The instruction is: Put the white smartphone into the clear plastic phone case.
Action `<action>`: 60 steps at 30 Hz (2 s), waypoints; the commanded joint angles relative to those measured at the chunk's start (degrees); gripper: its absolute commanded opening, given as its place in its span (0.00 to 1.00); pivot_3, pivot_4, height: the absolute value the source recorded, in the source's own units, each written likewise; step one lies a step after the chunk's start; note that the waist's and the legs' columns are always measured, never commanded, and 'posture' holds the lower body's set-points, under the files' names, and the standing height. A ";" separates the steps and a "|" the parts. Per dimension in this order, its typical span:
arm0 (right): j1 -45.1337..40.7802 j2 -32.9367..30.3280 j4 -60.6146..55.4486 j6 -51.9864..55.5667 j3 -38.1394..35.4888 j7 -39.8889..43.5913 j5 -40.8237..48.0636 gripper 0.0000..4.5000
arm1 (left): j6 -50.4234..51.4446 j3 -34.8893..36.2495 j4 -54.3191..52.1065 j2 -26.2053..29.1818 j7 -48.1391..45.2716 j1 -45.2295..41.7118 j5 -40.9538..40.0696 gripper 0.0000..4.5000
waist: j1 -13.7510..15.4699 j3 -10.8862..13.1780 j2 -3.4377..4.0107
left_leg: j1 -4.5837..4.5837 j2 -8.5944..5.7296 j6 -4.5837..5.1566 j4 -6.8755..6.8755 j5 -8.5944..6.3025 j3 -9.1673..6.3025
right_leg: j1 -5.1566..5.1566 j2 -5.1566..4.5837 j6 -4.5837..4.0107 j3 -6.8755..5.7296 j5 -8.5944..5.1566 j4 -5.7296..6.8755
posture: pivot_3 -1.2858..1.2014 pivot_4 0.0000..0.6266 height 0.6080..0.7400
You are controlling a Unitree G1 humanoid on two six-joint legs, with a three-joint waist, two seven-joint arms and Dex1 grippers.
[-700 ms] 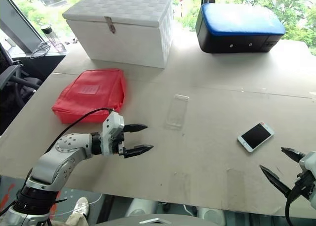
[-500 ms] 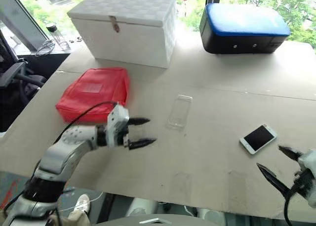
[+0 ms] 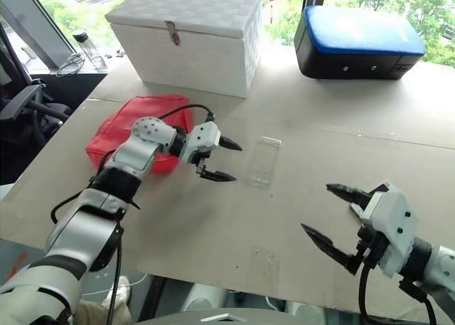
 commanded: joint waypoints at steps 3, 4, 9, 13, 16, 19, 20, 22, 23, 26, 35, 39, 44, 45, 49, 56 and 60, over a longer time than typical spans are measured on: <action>5.47 2.68 -2.01 -7.25 0.96 -2.00 -4.15 1.00 | -14.47 -0.47 17.62 -6.80 -1.64 -8.98 6.71 0.98 | 0.20 0.02 -0.10 | -0.08 -0.02 0.14 0.17 -0.07 0.06 | 0.01 0.12 0.11 0.01 0.05 0.00 | 0.52 0.24 1.00; 7.01 3.18 -2.01 -8.96 1.43 -2.77 -4.47 1.00 | -15.77 -0.46 19.63 -7.99 -1.06 -10.09 7.91 0.98 | 0.17 0.02 -0.12 | -0.10 -0.02 0.20 0.26 -0.11 0.08 | 0.00 0.12 0.14 0.04 0.07 0.00 | 0.52 0.24 1.00; 13.12 4.11 -2.01 -15.70 4.88 -6.49 -7.52 1.00 | -17.76 1.14 25.02 -11.60 0.37 -13.43 10.98 0.98 | -0.42 0.02 -0.21 | -0.17 0.02 0.39 0.60 -0.24 0.08 | 0.05 -0.06 0.26 0.12 0.12 0.02 | 0.52 0.24 1.00; 14.63 4.88 -2.01 -18.00 7.72 -9.35 -9.13 1.00 | -18.37 -0.08 27.05 -12.89 3.61 -13.72 15.04 0.87 | -1.02 0.02 -0.22 | -0.15 0.05 0.37 0.71 -0.28 0.07 | 0.06 -0.10 0.33 0.11 0.16 0.03 | 0.52 0.24 1.00; 14.41 4.49 -2.01 -18.00 9.58 -10.51 -11.51 1.00 | -15.78 0.06 27.98 -14.14 4.21 -13.55 16.55 0.61 | -0.89 -0.03 -0.23 | -0.12 0.06 0.28 0.80 -0.34 0.05 | 0.10 -0.11 0.36 0.11 0.18 0.06 | 0.52 0.24 1.00; 15.48 4.72 -2.01 -19.59 10.04 -11.45 -11.18 1.00 | -13.37 0.31 28.26 -14.47 4.18 -13.21 17.71 0.32 | -0.85 -0.12 -0.25 | -0.12 0.07 0.18 0.84 -0.40 0.02 | 0.13 -0.13 0.37 0.11 0.19 0.06 | 0.52 0.24 1.00; 16.04 4.75 -2.01 -19.93 10.16 -11.48 -11.69 1.00 | -11.81 0.95 28.23 -14.66 4.80 -13.19 17.46 0.23 | -0.85 -0.15 -0.25 | -0.12 0.07 0.18 0.86 -0.41 0.02 | 0.14 -0.13 0.37 0.12 0.19 0.06 | 0.52 0.24 1.00; 16.61 4.74 -2.01 -20.31 10.54 -11.68 -12.47 1.00 | -7.23 2.77 28.01 -15.28 4.61 -13.36 16.12 0.05 | -0.89 -0.17 -0.28 | -0.12 0.07 0.18 0.87 -0.41 0.02 | 0.15 -0.15 0.39 0.12 0.20 0.06 | 0.52 0.24 1.00; 16.60 4.72 -2.01 -20.43 10.90 -11.95 -12.71 1.00 | -4.00 4.09 27.58 -15.69 2.43 -13.50 14.73 0.02 | -0.94 -0.18 -0.28 | -0.12 0.07 0.18 0.88 -0.41 0.02 | 0.15 -0.15 0.39 0.12 0.20 0.06 | 0.52 0.24 1.00; 15.98 4.69 -2.01 -20.17 12.24 -12.65 -13.50 1.00 | 14.32 9.85 25.12 -18.79 -1.40 -15.67 8.41 0.02 | -0.91 -0.18 -0.29 | -0.12 0.08 0.18 0.89 -0.41 0.02 | 0.13 -0.14 0.40 0.11 0.21 0.08 | 0.52 0.24 1.00; 12.90 4.35 0.10 -17.73 11.74 -9.50 -13.69 1.00 | 57.39 15.08 1.22 -31.65 21.47 -10.64 2.27 0.16 | -1.08 -0.14 -0.34 | -0.39 -0.07 0.67 1.04 -0.43 -0.06 | 0.12 -0.20 0.89 0.14 0.23 0.06 | 0.52 0.24 1.00; 12.00 4.30 3.30 -18.43 10.22 -6.47 -13.85 1.00 | 56.21 14.12 -2.95 -32.59 26.03 -8.31 2.12 0.56 | -1.61 -0.12 -0.32 | -0.26 -0.02 0.62 0.99 -0.45 -0.03 | 0.11 -0.06 0.90 0.24 0.23 0.12 | 0.52 0.24 1.00; 13.78 5.76 5.80 -20.03 8.84 -3.27 -14.74 1.00 | 41.49 12.13 -4.83 -23.17 14.07 -7.58 1.47 0.87 | -2.03 -0.15 -0.23 | -0.03 0.07 0.44 0.91 -0.53 -0.10 | 0.12 -0.01 0.56 0.24 0.15 0.20 | 0.52 0.24 1.00; 13.99 6.08 6.16 -20.31 8.97 -2.97 -15.12 1.00 | 34.32 9.77 -3.22 -21.03 12.44 -7.29 3.89 0.87 | -2.11 -0.19 -0.17 | 0.02 0.08 0.33 0.90 -0.59 -0.10 | 0.13 -0.01 0.54 0.25 0.15 0.20 | 0.52 0.24 1.00; 15.44 7.95 5.92 -20.84 7.72 -2.31 -15.00 1.00 | 12.21 3.22 5.35 -17.02 6.89 -6.71 10.01 0.87 | -1.51 -0.22 -0.12 | 0.01 0.04 0.29 0.90 -0.61 0.02 | 0.13 -0.12 0.53 0.35 0.16 0.15 | 0.52 0.24 1.00; 21.85 11.83 6.23 -23.90 0.76 0.43 -14.88 1.00 | 2.57 2.47 20.20 -20.52 13.17 -10.45 14.47 0.76 | 0.37 -0.23 -0.18 | -0.19 -0.21 0.55 1.02 -0.76 0.12 | 0.12 -0.41 0.61 0.33 0.17 0.02 | 0.52 0.24 1.00; 23.42 13.60 5.48 -24.16 -1.26 0.85 -14.32 1.00 | 3.43 4.06 23.56 -22.27 14.59 -11.26 14.32 0.40 | 0.31 -0.26 -0.20 | -0.13 -0.20 0.57 1.02 -0.78 0.14 | 0.12 -0.40 0.68 0.35 0.19 0.03 | 0.52 0.24 1.00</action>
